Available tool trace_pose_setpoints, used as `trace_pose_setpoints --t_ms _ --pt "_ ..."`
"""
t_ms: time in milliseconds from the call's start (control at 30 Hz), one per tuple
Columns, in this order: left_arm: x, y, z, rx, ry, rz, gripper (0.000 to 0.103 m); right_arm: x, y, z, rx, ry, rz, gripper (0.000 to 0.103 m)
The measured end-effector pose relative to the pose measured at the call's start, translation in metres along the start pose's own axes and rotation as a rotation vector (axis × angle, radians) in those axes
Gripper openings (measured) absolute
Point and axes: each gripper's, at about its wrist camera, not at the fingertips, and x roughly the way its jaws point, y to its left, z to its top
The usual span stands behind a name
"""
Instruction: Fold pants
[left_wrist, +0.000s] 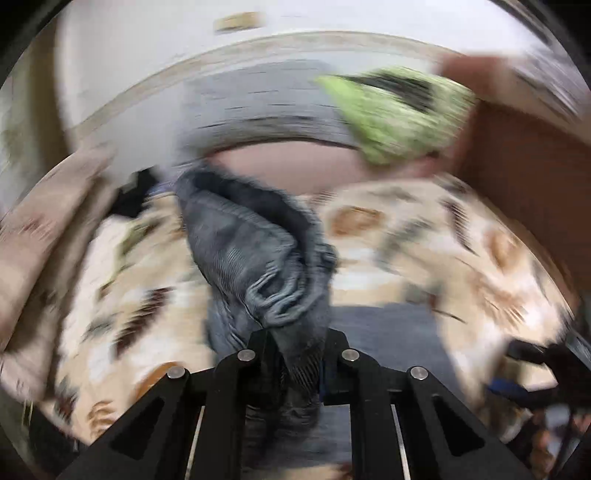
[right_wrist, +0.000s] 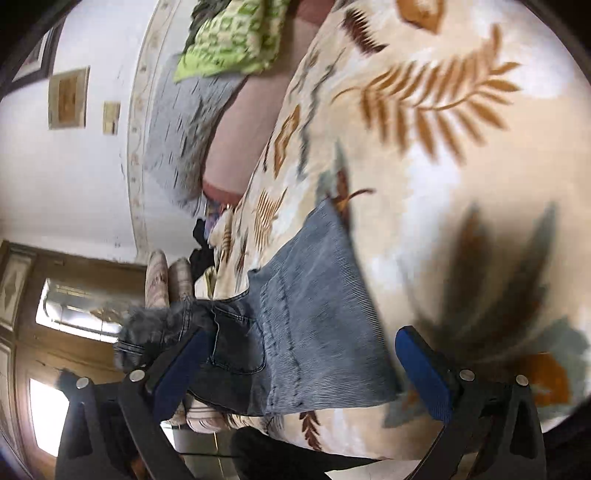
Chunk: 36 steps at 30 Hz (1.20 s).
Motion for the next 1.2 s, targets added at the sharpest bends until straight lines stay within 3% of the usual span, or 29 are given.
trace_pose_setpoints --t_ms 100,133,200,233,300,333,367,433,500,533,567,633,700,767,800,867,900,933,967,1067,1167,1200 --pt "0.03 -0.058 -0.021 0.108 0.125 -0.131 0.018 -0.01 -0.012 0.003 0.021 -0.017 -0.011 0.103" --pt "0.048 -0.076 -0.032 0.173 0.213 -0.197 0.03 -0.013 -0.016 0.003 0.03 -0.023 -0.018 0.103" --pt "0.082 -0.1 -0.059 0.254 0.43 -0.307 0.035 -0.017 -0.022 0.003 0.046 -0.023 -0.033 0.103" --pt "0.081 -0.101 -0.065 0.268 0.427 -0.299 0.035 -0.017 -0.023 0.003 0.048 -0.02 -0.036 0.103" --pt "0.055 -0.089 -0.054 0.255 0.337 -0.346 0.04 -0.021 -0.022 0.002 0.034 -0.025 -0.036 0.103" --pt "0.042 -0.077 -0.045 0.224 0.302 -0.371 0.046 -0.023 -0.02 0.003 0.028 -0.035 -0.045 0.103" --pt "0.029 -0.061 -0.035 0.184 0.251 -0.375 0.059 -0.024 -0.019 0.003 0.028 -0.037 -0.044 0.103" --pt "0.007 -0.031 -0.02 0.102 0.152 -0.341 0.081 -0.022 -0.011 0.002 0.013 -0.026 -0.022 0.103" --pt "-0.007 0.016 -0.007 -0.013 0.048 -0.247 0.085 -0.016 0.003 -0.001 -0.015 0.0 -0.006 0.103" --pt "-0.004 0.032 -0.005 -0.044 0.036 -0.199 0.085 -0.013 0.009 -0.003 -0.022 0.019 0.014 0.103" --pt "0.006 0.052 -0.004 -0.077 0.062 -0.114 0.085 -0.009 0.017 -0.006 -0.027 0.045 0.045 0.103" --pt "0.027 0.069 -0.011 -0.113 0.14 -0.046 0.085 -0.001 0.031 -0.013 -0.019 0.095 0.119 0.103" --pt "0.052 0.082 -0.024 -0.146 0.217 -0.039 0.085 0.006 0.048 -0.021 -0.023 0.151 0.229 0.103" --pt "0.069 0.078 -0.039 -0.133 0.275 -0.052 0.085 0.017 0.057 -0.026 -0.048 0.19 0.27 0.103" --pt "0.08 0.071 -0.045 -0.121 0.309 -0.065 0.085 0.026 0.055 -0.029 -0.073 0.204 0.231 0.103" --pt "0.084 0.064 -0.054 -0.12 0.33 -0.065 0.085 0.057 0.02 -0.029 -0.067 0.239 -0.044 0.103" --pt "0.076 0.064 -0.055 -0.131 0.318 -0.081 0.085 0.062 0.003 -0.03 0.002 0.236 -0.026 0.097" --pt "0.07 0.065 -0.052 -0.138 0.304 -0.1 0.085 0.052 -0.002 -0.029 0.04 0.183 0.032 0.097" --pt "0.058 0.066 -0.047 -0.138 0.263 -0.115 0.085 0.046 0.004 -0.028 0.037 0.191 0.037 0.097" --pt "0.049 0.066 -0.042 -0.132 0.19 -0.074 0.085 0.031 0.032 -0.024 -0.071 0.163 -0.054 0.097" --pt "0.083 0.052 -0.061 -0.074 0.345 -0.068 0.085 0.017 0.07 -0.021 -0.132 0.135 0.056 0.097" --pt "0.087 0.051 -0.066 -0.072 0.346 -0.056 0.085 0.017 0.079 -0.02 -0.151 0.14 0.083 0.099"
